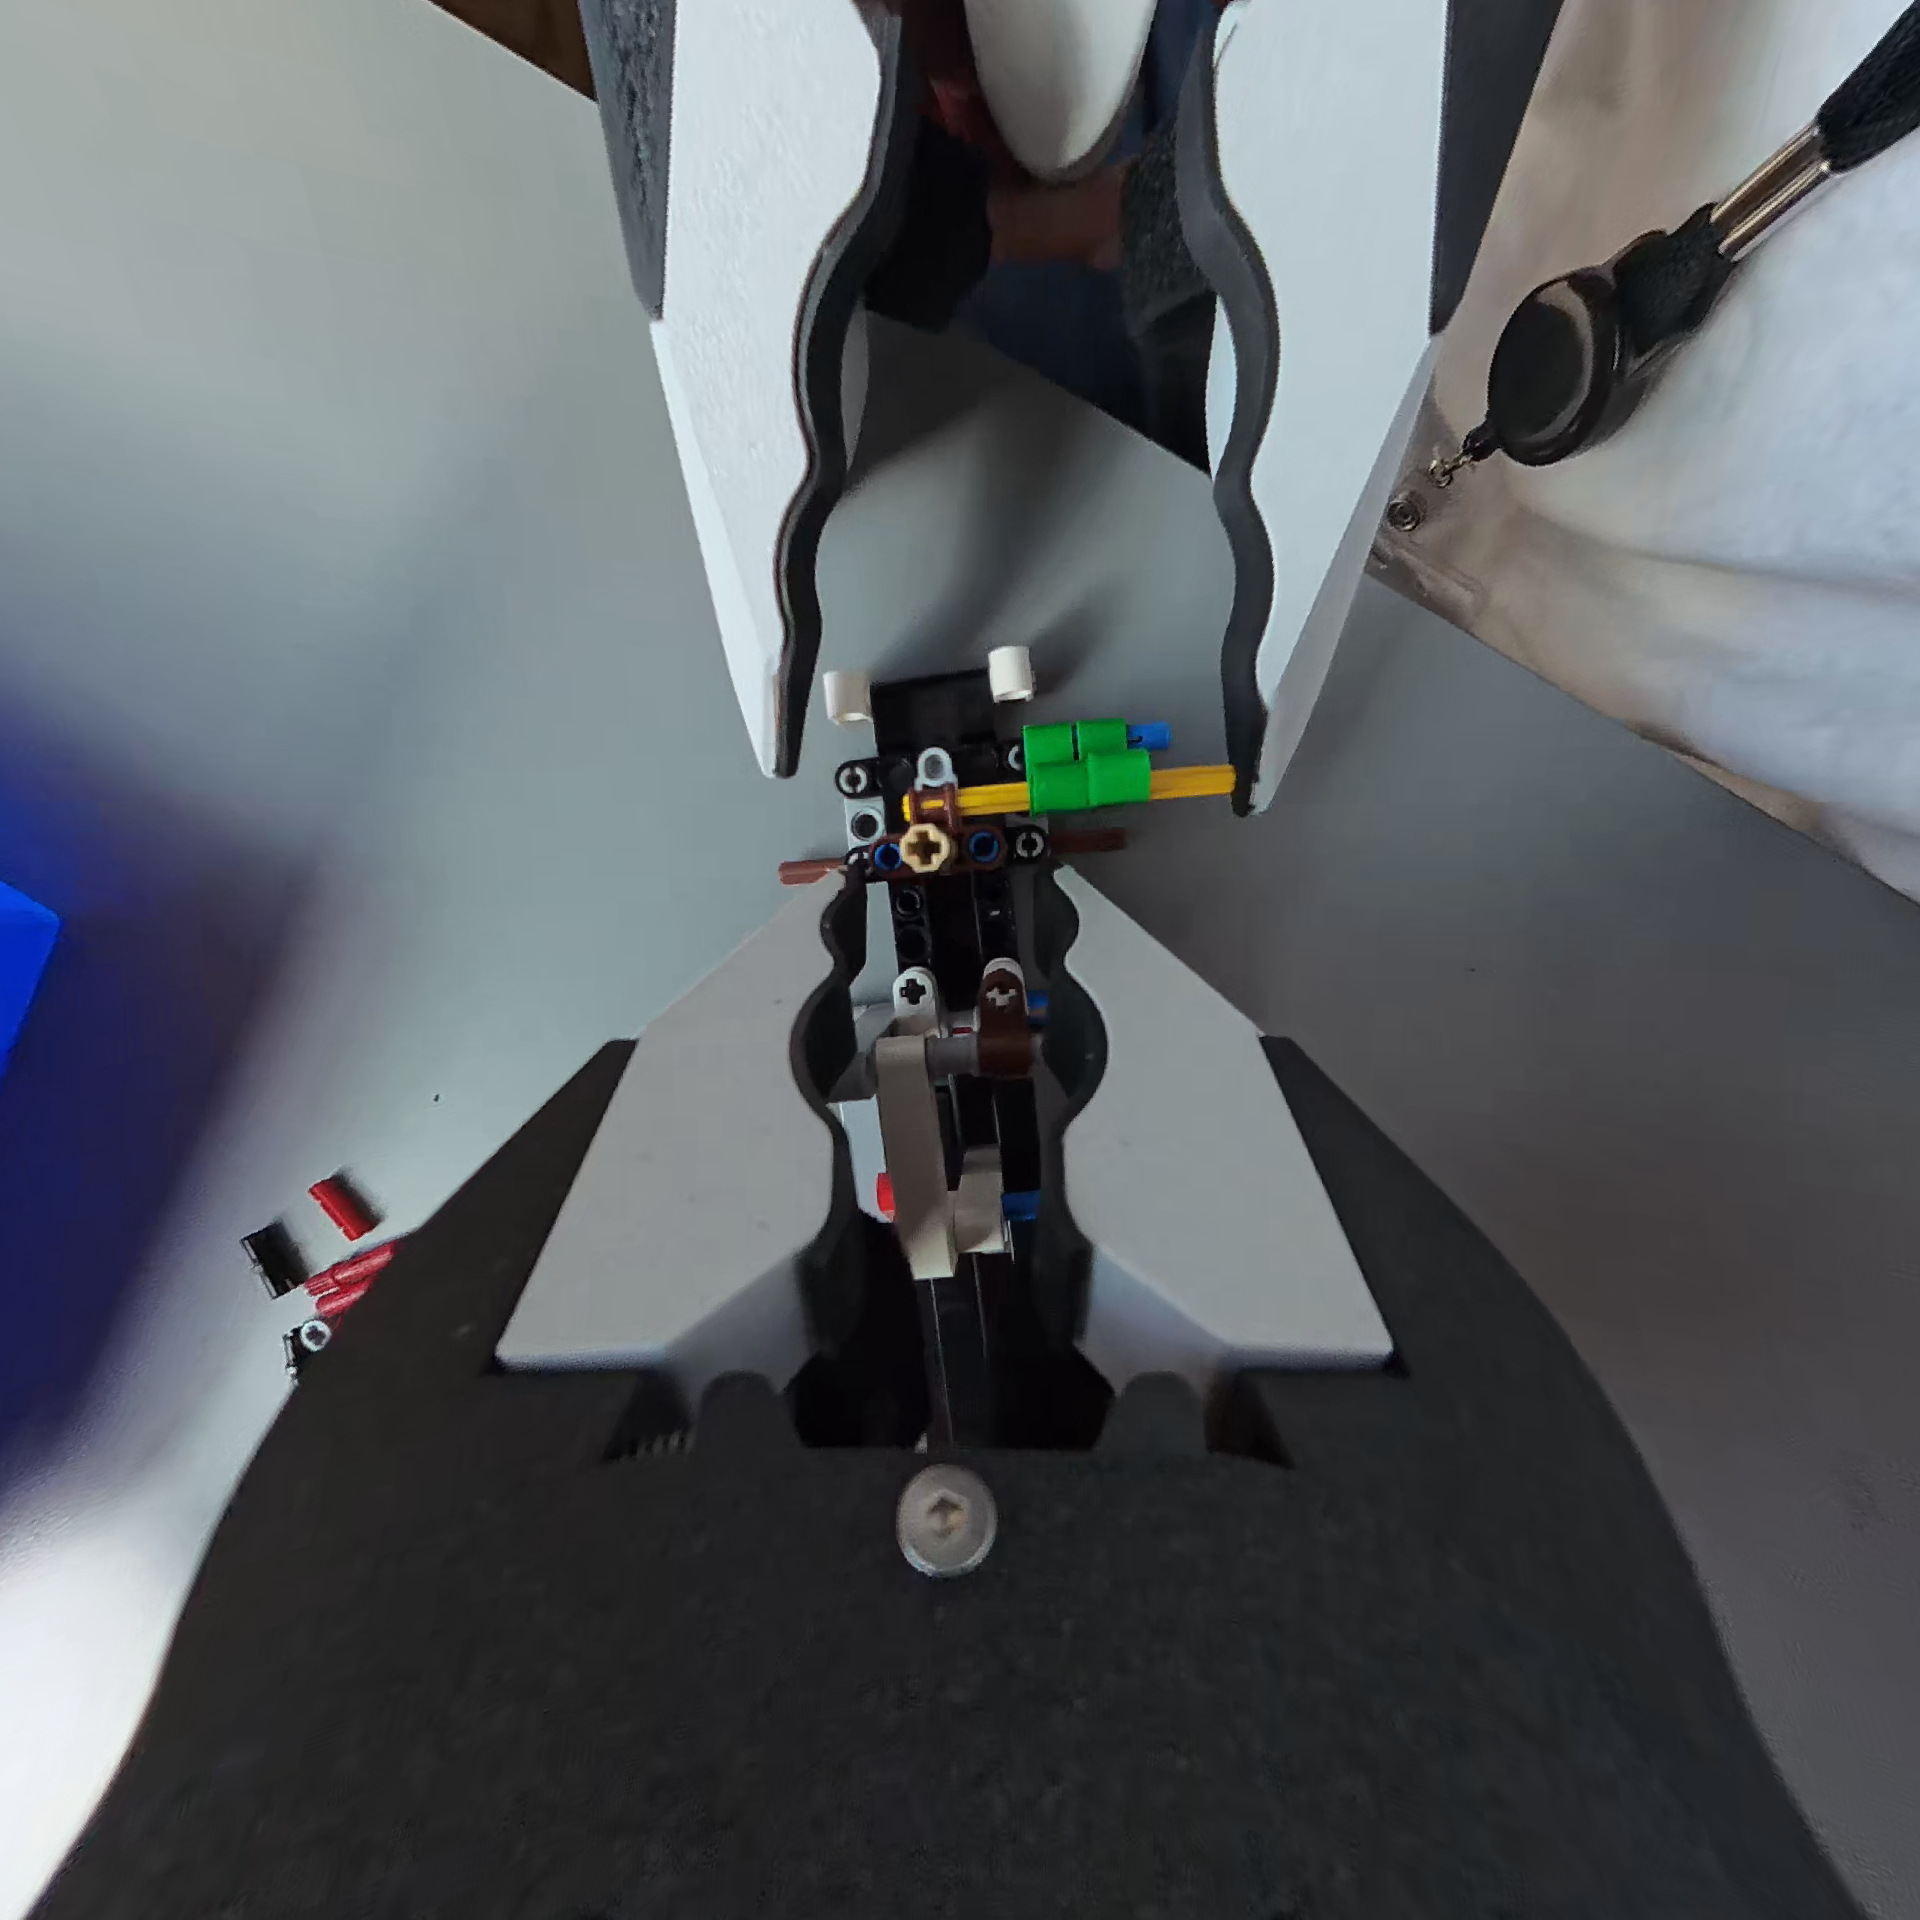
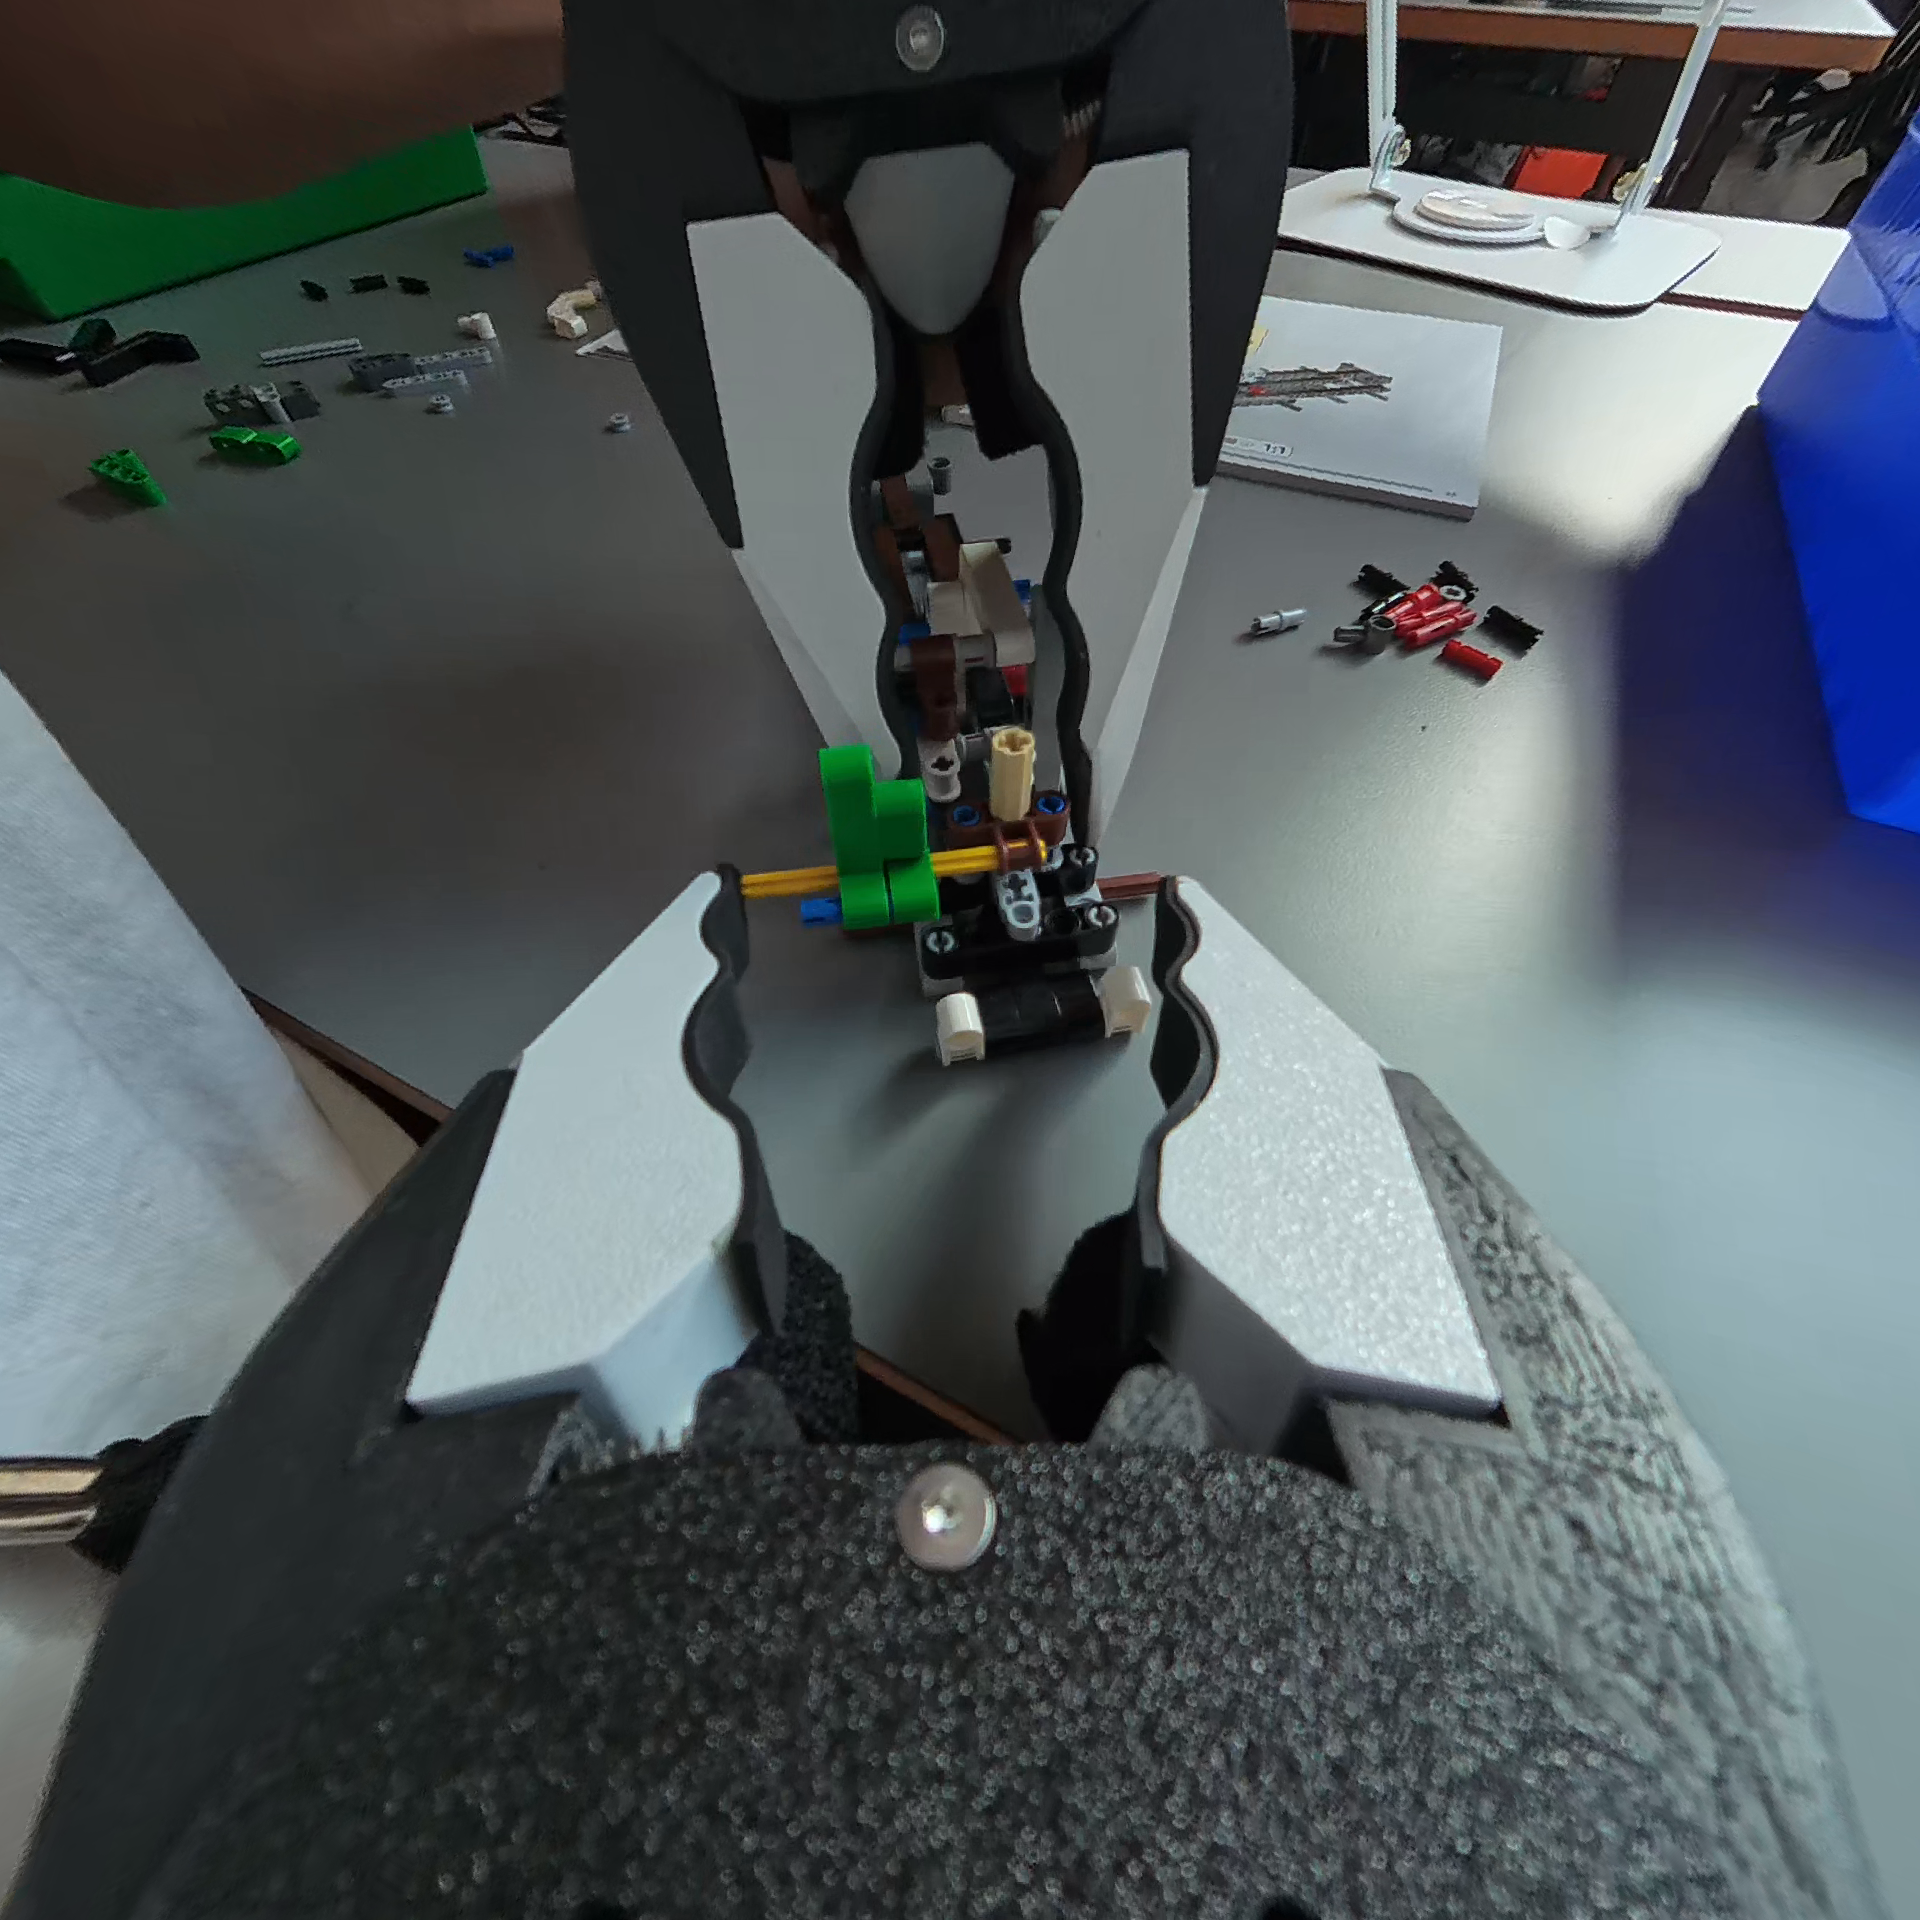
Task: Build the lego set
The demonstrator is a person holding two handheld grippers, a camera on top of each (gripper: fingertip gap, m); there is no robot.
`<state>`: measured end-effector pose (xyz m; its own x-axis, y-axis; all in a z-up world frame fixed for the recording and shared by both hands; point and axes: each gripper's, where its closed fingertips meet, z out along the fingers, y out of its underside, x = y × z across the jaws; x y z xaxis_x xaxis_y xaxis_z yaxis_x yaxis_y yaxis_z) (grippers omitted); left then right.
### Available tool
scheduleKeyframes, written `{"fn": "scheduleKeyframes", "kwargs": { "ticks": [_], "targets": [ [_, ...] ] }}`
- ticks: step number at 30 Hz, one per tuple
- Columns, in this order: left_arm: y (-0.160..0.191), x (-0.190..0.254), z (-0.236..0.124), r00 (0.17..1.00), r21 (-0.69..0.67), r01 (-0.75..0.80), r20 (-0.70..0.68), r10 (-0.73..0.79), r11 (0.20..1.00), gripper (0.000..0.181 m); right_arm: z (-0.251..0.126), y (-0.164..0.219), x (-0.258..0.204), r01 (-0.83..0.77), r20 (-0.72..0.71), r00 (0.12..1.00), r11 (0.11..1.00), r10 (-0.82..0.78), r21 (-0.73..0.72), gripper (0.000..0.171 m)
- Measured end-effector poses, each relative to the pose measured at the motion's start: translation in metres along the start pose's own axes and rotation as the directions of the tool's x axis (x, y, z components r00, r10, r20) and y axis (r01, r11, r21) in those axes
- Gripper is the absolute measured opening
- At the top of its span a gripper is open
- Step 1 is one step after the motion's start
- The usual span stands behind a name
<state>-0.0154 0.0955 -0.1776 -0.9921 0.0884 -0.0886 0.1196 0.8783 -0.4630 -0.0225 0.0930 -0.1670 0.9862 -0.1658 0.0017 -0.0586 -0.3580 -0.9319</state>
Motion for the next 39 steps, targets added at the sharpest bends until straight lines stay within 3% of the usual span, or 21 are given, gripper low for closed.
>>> {"fn": "scheduleKeyframes", "kwargs": {
  "ticks": [11,19,39],
  "targets": [
    [-0.007,-0.002,0.002,1.0,0.031,-0.005,0.026,0.004,1.0,0.031,-0.002,0.001,0.005,0.008,-0.013,1.0,1.0,-0.008,0.0,0.08],
    [-0.003,-0.009,0.001,0.989,0.011,0.064,0.131,-0.065,0.998,0.035,-0.001,0.005,0.011,0.004,-0.01,1.0,0.999,-0.005,-0.05,0.079],
    [-0.003,-0.002,0.0,0.977,0.059,0.162,0.13,-0.169,0.985,0.03,-0.002,0.01,0.007,0.036,0.171,0.985,0.99,-0.012,-0.137,0.084]
  ]
}}
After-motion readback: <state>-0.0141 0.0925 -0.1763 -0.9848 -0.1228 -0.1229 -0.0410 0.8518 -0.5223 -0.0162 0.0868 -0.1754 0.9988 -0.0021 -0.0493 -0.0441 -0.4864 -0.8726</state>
